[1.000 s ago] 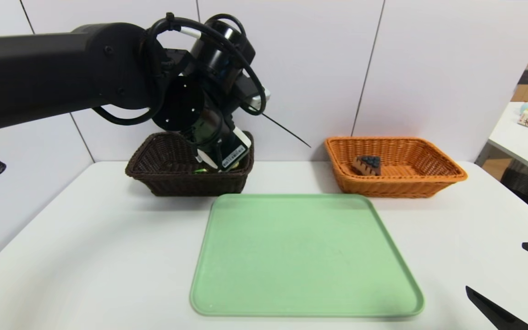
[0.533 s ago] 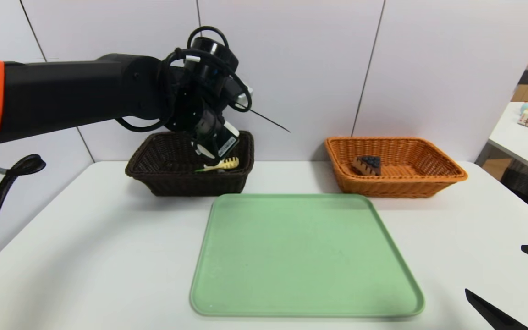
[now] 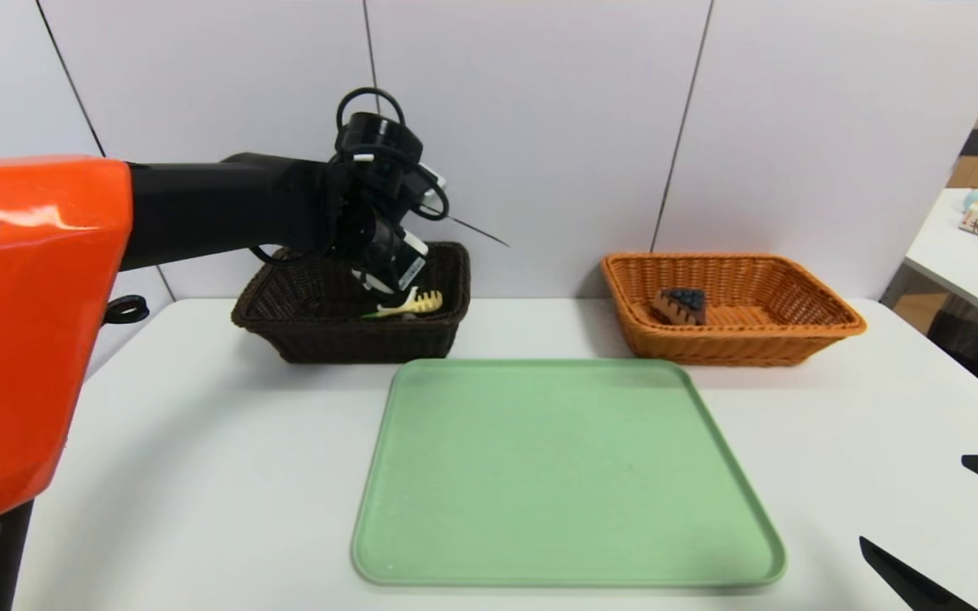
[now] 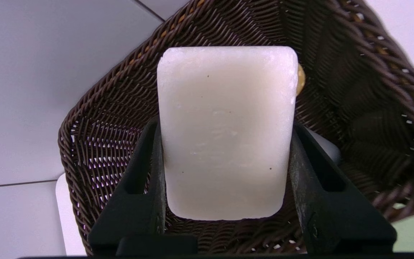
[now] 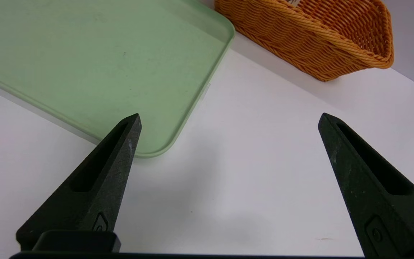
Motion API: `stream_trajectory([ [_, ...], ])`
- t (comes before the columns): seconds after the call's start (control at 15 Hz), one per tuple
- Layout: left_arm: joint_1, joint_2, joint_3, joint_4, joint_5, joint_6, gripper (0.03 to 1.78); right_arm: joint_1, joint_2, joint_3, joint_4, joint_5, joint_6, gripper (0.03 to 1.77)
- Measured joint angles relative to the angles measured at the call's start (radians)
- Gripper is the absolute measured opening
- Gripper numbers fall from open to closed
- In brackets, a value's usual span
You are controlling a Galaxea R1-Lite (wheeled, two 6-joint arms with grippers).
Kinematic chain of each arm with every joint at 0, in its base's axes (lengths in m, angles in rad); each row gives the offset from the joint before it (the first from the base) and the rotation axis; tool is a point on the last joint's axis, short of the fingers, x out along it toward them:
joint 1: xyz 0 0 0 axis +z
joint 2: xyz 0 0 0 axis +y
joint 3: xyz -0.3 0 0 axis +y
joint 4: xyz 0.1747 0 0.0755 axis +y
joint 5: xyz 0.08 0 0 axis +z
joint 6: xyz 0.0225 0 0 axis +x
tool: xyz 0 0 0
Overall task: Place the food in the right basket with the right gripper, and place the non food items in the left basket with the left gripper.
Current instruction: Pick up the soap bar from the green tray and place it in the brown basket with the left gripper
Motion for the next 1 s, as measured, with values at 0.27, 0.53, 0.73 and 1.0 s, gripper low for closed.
stream_trajectory([
  [0.27,0.039,0.043,0.0,-0.032,-0.011,-0.001,0.97,0.0,0.007,0.0,0.002,0.001,0.0,1.7],
  [0.53,0.074,0.074,0.0,-0.046,-0.042,-0.005,0.97,0.0,0.016,0.0,0.0,0.001,-0.001,1.7],
  [0.73,0.089,0.089,0.0,-0.048,-0.042,-0.006,0.97,0.0,0.022,0.0,0.0,0.0,-0.001,1.7],
  [1.0,0.089,0.093,0.0,-0.048,-0.049,-0.003,1.22,0.0,0.029,0.0,-0.001,-0.001,-0.007,1.7],
])
